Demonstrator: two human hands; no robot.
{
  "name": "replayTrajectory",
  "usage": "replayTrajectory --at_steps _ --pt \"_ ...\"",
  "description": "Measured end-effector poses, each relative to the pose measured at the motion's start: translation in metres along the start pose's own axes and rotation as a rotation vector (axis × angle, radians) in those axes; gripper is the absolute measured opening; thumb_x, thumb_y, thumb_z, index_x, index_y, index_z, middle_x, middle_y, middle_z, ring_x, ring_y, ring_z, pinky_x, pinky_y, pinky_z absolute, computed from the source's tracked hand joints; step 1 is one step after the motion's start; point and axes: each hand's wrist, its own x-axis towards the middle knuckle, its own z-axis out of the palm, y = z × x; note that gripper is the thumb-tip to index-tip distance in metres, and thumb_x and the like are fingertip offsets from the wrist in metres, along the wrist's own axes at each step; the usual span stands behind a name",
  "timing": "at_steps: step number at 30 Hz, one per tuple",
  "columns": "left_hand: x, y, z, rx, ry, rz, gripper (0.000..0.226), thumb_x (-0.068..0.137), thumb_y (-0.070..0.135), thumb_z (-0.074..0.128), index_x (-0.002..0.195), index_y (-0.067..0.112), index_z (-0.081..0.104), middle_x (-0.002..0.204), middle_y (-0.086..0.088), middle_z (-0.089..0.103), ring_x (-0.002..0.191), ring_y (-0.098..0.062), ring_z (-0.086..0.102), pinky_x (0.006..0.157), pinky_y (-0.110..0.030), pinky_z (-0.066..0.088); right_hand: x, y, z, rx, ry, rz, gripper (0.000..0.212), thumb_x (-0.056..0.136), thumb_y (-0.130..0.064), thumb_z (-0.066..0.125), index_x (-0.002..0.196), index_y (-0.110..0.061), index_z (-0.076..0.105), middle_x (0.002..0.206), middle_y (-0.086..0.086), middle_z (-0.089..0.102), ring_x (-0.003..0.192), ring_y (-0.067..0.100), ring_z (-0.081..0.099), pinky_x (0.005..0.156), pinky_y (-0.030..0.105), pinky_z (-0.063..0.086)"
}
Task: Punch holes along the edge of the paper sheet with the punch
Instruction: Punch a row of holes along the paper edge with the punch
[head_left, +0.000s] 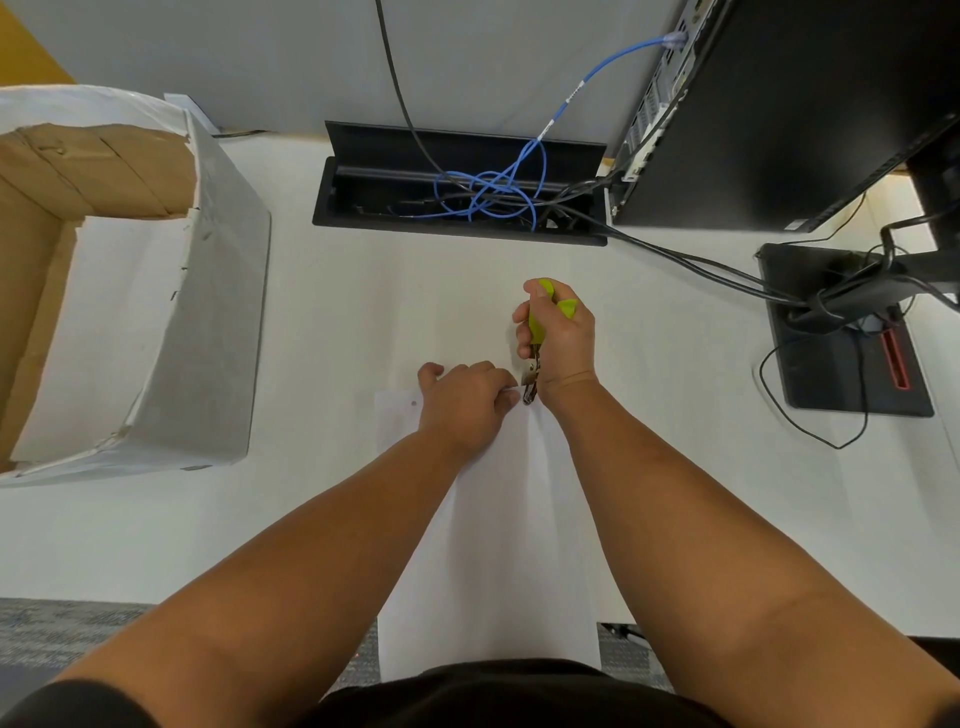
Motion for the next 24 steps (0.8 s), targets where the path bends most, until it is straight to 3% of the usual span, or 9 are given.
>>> replayTrajectory --at_steps 11,24 --pt "-0.0003 -0.0009 -0.0006 -0.059 -0.003 0.0 0.026 0.098 0.036 0.043 0.091 0.03 0.067 0.09 0.008 0.064 0.086 -0.016 0.058 0.09 -0.043 0.025 0.0005 0.0008 0.0001 0.048 -0.01 0.044 0.026 0.099 -0.022 0.055 0.116 -0.004 0.061 0.091 0.018 0.066 0.059 0.021 0.057 0.056 0.035 0.057" --pt "-0.0005 -0.001 -0.0047 -0.036 -0.04 -0.008 0.027 0.099 0.04 0.04 0.098 0.034 0.067 0.088 0.011 0.059 0.085 -0.014 0.056 0.09 -0.041 0.025 -0.0022 0.0014 -0.0017 0.054 0.007 0.033 0.026 0.102 -0.02 0.05 0.116 -0.001 0.06 0.091 0.018 0.068 0.058 0.02 0.059 0.07 0.049 0.058"
